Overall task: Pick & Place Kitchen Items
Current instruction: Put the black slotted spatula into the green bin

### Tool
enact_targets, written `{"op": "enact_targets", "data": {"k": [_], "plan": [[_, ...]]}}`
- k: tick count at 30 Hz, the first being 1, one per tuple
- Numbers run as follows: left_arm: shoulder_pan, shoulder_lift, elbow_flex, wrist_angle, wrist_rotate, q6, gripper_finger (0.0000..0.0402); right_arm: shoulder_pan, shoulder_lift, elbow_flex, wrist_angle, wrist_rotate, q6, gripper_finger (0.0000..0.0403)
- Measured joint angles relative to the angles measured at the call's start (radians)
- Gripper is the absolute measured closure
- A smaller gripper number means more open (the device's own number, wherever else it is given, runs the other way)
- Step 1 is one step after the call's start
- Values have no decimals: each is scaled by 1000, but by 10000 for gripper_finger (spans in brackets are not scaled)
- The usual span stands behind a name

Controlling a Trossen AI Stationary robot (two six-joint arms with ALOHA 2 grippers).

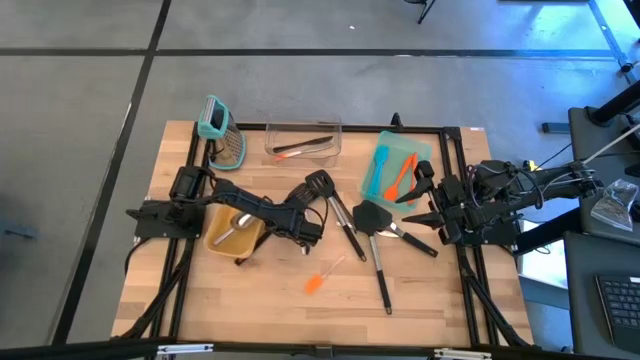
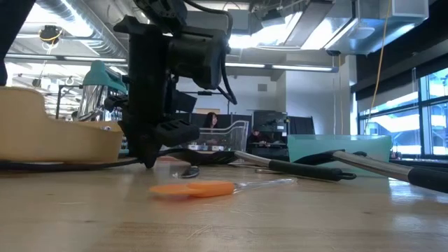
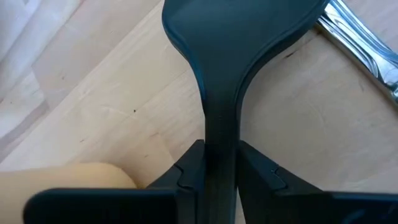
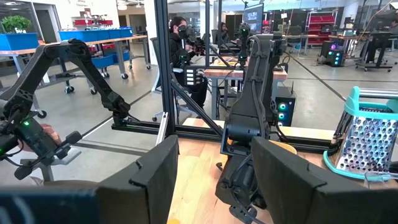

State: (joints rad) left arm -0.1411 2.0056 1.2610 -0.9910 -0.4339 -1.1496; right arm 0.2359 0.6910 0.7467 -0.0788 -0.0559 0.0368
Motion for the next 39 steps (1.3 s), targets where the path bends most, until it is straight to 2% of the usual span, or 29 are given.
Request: {"op": "enact_targets", "data": {"k": [7, 10, 11, 20, 25, 39], "plan": [[0, -41, -5, -2, 27, 2, 343, 0, 0, 0, 0, 0, 0, 196], [-2, -76, -5, 1, 29, 1, 387, 0, 0, 0, 0, 0, 0, 196], [-4, -84, -4, 13, 38, -5, 390, 0, 0, 0, 0, 0, 0, 196], [-20, -147, -3, 134, 90, 11, 390, 0, 0, 0, 0, 1, 0, 196], [-22, -157, -3, 132, 103, 11, 390, 0, 0, 0, 0, 1, 0, 196], [-45, -157, -3, 135, 289, 35, 390, 0, 0, 0, 0, 3, 0, 196]]}}
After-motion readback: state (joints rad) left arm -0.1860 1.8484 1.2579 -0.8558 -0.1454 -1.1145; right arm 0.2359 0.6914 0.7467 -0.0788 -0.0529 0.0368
